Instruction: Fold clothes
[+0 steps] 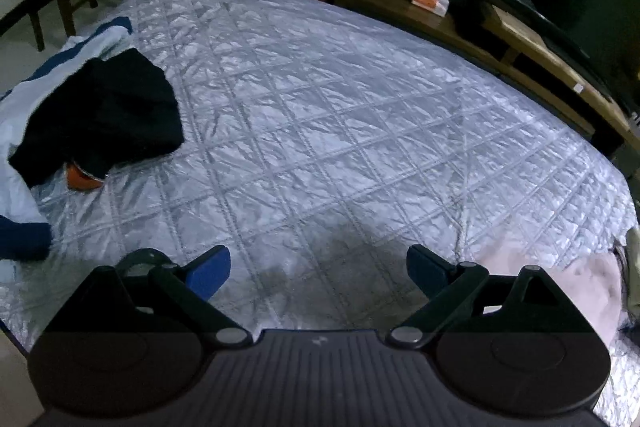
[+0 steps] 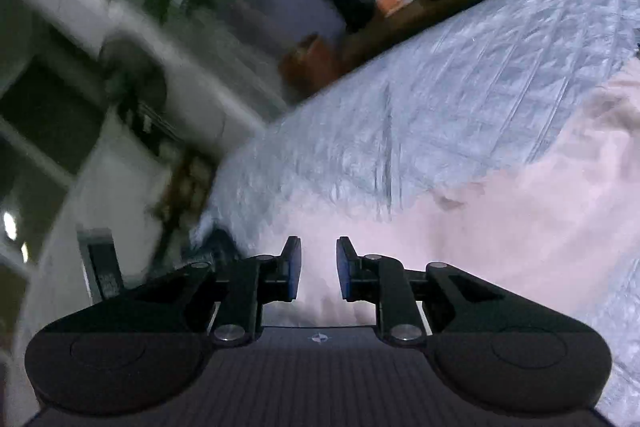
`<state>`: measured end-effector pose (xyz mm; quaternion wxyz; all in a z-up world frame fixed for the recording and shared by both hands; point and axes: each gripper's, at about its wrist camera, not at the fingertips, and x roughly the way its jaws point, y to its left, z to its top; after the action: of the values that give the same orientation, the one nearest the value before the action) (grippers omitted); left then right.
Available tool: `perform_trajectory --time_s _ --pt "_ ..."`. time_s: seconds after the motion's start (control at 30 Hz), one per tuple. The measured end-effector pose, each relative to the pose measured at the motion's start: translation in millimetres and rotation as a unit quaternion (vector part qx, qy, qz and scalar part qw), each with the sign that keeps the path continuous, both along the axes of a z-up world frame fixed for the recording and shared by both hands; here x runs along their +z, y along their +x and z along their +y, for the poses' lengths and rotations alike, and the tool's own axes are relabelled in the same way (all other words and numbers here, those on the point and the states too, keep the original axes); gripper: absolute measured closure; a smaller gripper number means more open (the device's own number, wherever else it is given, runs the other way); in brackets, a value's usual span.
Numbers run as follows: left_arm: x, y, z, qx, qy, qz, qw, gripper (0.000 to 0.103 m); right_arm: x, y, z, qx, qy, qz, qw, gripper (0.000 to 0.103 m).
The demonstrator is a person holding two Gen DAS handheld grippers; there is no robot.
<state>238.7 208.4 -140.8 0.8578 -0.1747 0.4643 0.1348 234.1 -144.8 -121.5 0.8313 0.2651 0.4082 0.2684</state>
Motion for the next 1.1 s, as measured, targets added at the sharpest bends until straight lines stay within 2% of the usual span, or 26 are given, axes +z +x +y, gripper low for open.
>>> perform_trajectory --time_s 0.03,0.07,0.1,0.17,0.27,0.33,0.43,0.47,0.53,0.6,0.67,0.73,0.77,0.83,0.87,0.93,0.97,1.03,1.07,1.1 --pt "1 -1 2 0.004 0.003 -0.001 1.0000 0.009 -1 -1 -4 -0.004 -0.013 -0.005 1.000 0.075" --pt "2 -2 5 0.008 0.004 -0.003 1.0000 0.009 0 3 -14 -0.022 -0.031 -0.009 0.999 0.064" --pt "3 -2 8 0.013 0.005 -0.004 0.9999 0.009 1 8 -22 -0.038 -0.066 -0.016 0.997 0.051" --pt "3 -2 10 0.016 0.000 -0.004 0.9999 0.009 3 18 -23 -0.039 -0.150 -0.035 0.987 0.043" --pt "3 0 9 0.015 -0.003 -0.003 0.9999 0.009 -12 30 -20 -0.032 -0.204 -0.032 0.978 0.043" --pt "1 0 7 0.013 -0.001 0.001 0.9999 0.008 -27 41 -21 -0.053 -0.216 -0.018 0.975 0.040" --pt "-2 0 6 0.010 -0.001 0.007 0.9999 0.008 -39 48 -18 -0.047 -0.298 -0.034 0.953 0.038" --pt "-2 0 7 0.011 -0.003 0.009 0.9999 0.008 -42 50 -13 -0.034 -0.308 -0.041 0.950 0.038" --pt "-3 0 7 0.014 -0.010 0.009 0.9998 0.008 -43 60 0 -0.013 -0.301 -0.053 0.952 0.036" --pt "-2 1 6 0.014 -0.013 0.008 0.9998 0.008 -44 71 17 0.013 -0.296 -0.065 0.953 0.024" --pt "-3 2 2 0.007 -0.009 0.009 0.9999 0.008 -53 84 45 0.062 -0.312 -0.067 0.946 0.022" --pt "-4 3 -1 0.001 -0.005 0.011 0.9999 0.008 -70 99 71 0.102 -0.332 -0.051 0.936 0.022" --pt "-5 4 -2 -0.001 -0.004 0.012 0.9999 0.008 -78 105 81 0.112 -0.340 -0.043 0.933 0.028" --pt "-7 4 0 0.004 -0.003 0.015 0.9999 0.008 -86 113 89 0.108 -0.343 -0.032 0.932 0.078" --pt "-8 4 2 0.007 -0.003 0.017 0.9998 0.008 -86 114 91 0.104 -0.338 -0.032 0.935 0.093" --pt "-8 3 5 0.012 -0.008 0.017 0.9997 0.008 -71 103 99 0.098 -0.324 -0.069 0.939 0.093" --pt "-7 3 6 0.014 -0.008 0.015 0.9998 0.008 -60 91 106 0.105 -0.323 -0.105 0.935 0.093" --pt "-5 2 6 0.014 -0.004 0.010 0.9998 0.008 -50 71 118 0.123 -0.297 -0.150 0.935 0.086" --pt "-4 2 5 0.013 -0.002 0.009 0.9999 0.008 -48 66 121 0.134 -0.277 -0.153 0.939 0.067" --pt "-4 2 4 0.011 0.001 0.008 0.9999 0.008 -50 65 121 0.149 -0.251 -0.130 0.947 0.038"
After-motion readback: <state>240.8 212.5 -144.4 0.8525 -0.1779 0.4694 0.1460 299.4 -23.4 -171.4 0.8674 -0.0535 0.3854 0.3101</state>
